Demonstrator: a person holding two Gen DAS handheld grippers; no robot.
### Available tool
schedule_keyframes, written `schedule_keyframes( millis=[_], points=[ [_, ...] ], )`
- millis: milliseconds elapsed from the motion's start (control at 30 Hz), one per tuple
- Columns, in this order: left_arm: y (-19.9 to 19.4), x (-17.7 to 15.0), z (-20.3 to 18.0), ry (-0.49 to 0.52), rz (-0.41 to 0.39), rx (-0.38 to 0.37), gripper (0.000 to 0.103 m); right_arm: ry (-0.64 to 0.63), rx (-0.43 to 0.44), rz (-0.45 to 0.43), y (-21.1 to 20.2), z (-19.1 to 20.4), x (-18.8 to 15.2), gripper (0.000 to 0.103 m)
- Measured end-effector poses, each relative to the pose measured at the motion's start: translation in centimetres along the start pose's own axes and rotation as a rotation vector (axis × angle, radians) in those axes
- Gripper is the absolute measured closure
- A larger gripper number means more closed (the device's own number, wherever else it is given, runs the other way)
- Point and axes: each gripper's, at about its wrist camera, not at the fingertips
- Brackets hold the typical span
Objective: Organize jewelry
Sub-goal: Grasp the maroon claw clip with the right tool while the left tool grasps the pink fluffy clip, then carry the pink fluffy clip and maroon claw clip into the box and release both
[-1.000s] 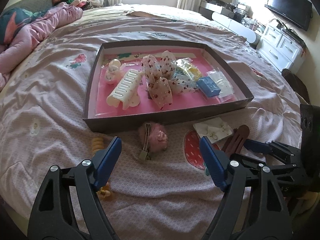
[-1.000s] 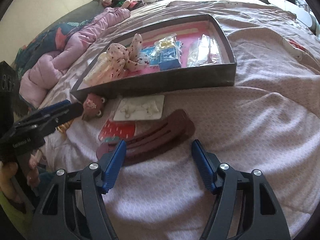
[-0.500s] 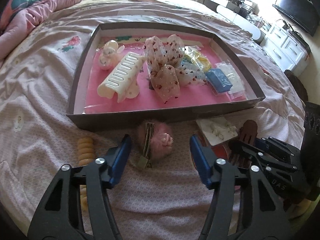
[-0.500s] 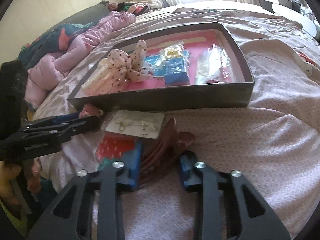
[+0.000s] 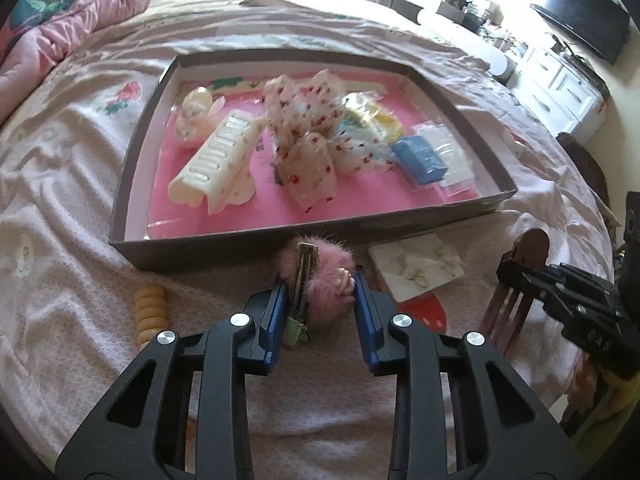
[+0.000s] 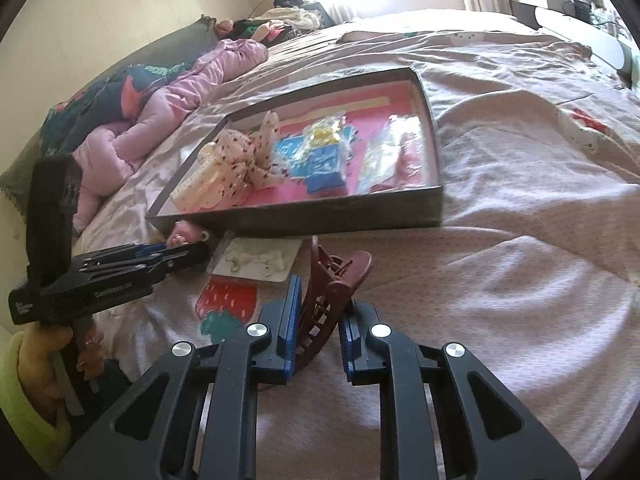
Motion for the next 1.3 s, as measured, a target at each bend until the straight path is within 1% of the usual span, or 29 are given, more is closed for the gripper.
schedule_keyframes(
  millis=[167, 400, 600, 933, 1300],
  points=[
    [-1.5, -0.1, -0.6, 0.013, -0.042, -0.01, 0.08, -0.004, -0.01, -0.025, -1.3, -0.3, 0.3, 0.09],
    [-3.1, -0.4, -0.9, 0.013, -0.082, -0.018, 0.08, -0.024, -0.016, -0.057, -2.9, 0.3, 0.9, 0.09],
    [-4.2, -0.3, -0.9, 0.025, -0.111, -0.012, 0.08, -0.054, -0.007, -0.093, -3.9, 1.3, 2.4, 0.09],
    [-6.0, 0.5, 0.0, -0.005, -0.173, -0.009, 0.08, -0.086, 0.01, -0.115, -3.6, 2.4, 4.6, 0.09],
    [-6.3, 2.0, 0.8, -0.019, -0.195, -0.003, 0.08, -0.106, 0.02, -0.129, -2.4, 3.1, 6.8, 0.09]
  ],
)
Point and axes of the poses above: each gripper's, at about its wrist camera, not at the fingertips, and y roughly the way its jaws point, z to its left, x to its top, and after that the axes turned 3 degrees about x, right-handed
